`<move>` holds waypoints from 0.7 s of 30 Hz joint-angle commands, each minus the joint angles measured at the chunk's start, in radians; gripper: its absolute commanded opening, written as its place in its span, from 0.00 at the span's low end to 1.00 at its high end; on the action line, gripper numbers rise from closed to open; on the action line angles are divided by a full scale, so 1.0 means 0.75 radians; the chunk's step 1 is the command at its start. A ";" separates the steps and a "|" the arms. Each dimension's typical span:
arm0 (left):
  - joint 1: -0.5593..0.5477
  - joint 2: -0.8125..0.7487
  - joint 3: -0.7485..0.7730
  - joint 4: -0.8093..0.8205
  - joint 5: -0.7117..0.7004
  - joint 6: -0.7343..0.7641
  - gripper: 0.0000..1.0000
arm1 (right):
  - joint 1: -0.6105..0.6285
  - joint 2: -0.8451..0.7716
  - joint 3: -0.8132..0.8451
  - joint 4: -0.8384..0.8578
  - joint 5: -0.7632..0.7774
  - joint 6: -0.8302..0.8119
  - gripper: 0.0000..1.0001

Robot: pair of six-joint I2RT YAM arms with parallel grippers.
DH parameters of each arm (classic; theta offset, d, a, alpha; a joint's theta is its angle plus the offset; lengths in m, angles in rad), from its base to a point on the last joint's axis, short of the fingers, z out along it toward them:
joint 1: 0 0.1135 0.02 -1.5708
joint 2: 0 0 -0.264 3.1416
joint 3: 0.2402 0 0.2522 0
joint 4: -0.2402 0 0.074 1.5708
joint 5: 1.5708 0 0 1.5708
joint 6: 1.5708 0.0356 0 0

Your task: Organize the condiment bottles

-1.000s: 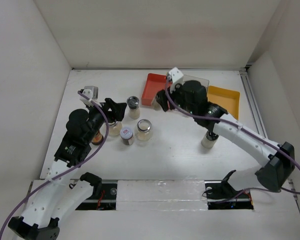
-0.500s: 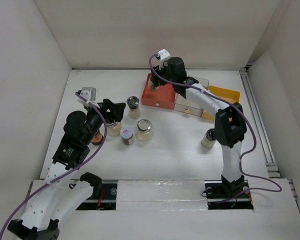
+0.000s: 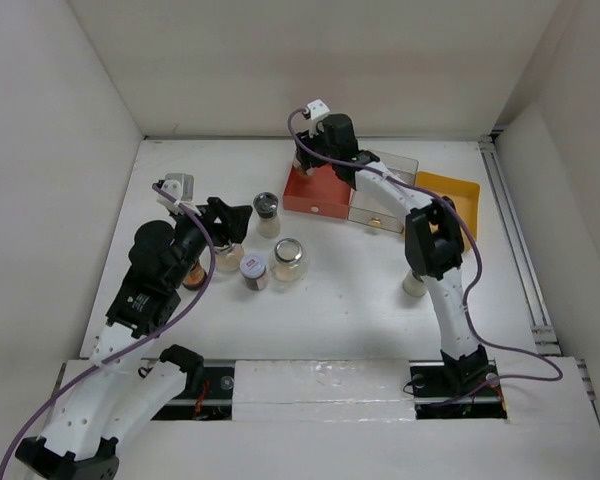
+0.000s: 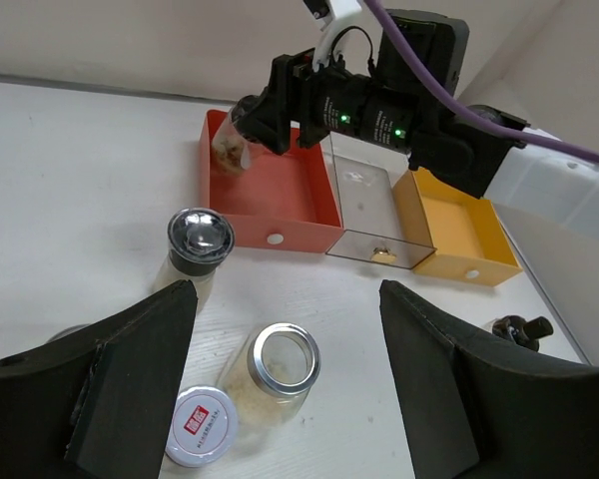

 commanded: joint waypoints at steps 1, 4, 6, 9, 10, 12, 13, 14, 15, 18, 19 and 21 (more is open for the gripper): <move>0.003 -0.004 -0.001 0.078 0.016 0.005 0.70 | 0.002 0.032 0.111 0.056 0.067 -0.023 0.36; 0.003 -0.004 -0.001 0.078 0.029 0.005 0.70 | 0.002 0.061 0.136 0.044 0.067 -0.023 0.44; 0.003 -0.004 -0.001 0.078 0.029 0.005 0.70 | 0.002 0.073 0.136 0.044 0.081 -0.011 0.59; 0.003 -0.004 -0.001 0.078 0.029 0.005 0.70 | 0.002 0.039 0.120 0.044 0.081 -0.011 0.75; 0.003 -0.004 -0.001 0.078 0.029 0.005 0.70 | 0.002 0.022 0.101 0.044 0.081 0.001 0.79; 0.003 0.008 -0.001 0.078 0.029 0.005 0.70 | 0.002 -0.018 0.077 0.044 0.081 0.001 0.86; 0.003 0.008 -0.001 0.078 0.029 0.005 0.70 | 0.014 -0.081 0.058 0.044 0.081 0.001 0.88; 0.003 0.008 -0.001 0.078 0.043 0.005 0.70 | 0.014 -0.125 0.036 0.044 0.081 0.001 0.90; 0.003 0.008 -0.001 0.078 0.043 0.005 0.70 | 0.014 -0.234 -0.041 0.044 0.097 0.001 0.92; 0.003 0.008 -0.001 0.066 0.027 0.005 0.70 | 0.014 -0.460 -0.244 0.118 0.197 0.013 0.95; 0.003 -0.004 -0.001 0.066 0.027 -0.007 0.70 | 0.014 -0.545 -0.411 0.118 0.260 0.014 0.95; 0.003 -0.004 -0.001 0.066 0.010 -0.021 0.71 | 0.014 -0.824 -0.606 0.130 0.476 0.062 0.96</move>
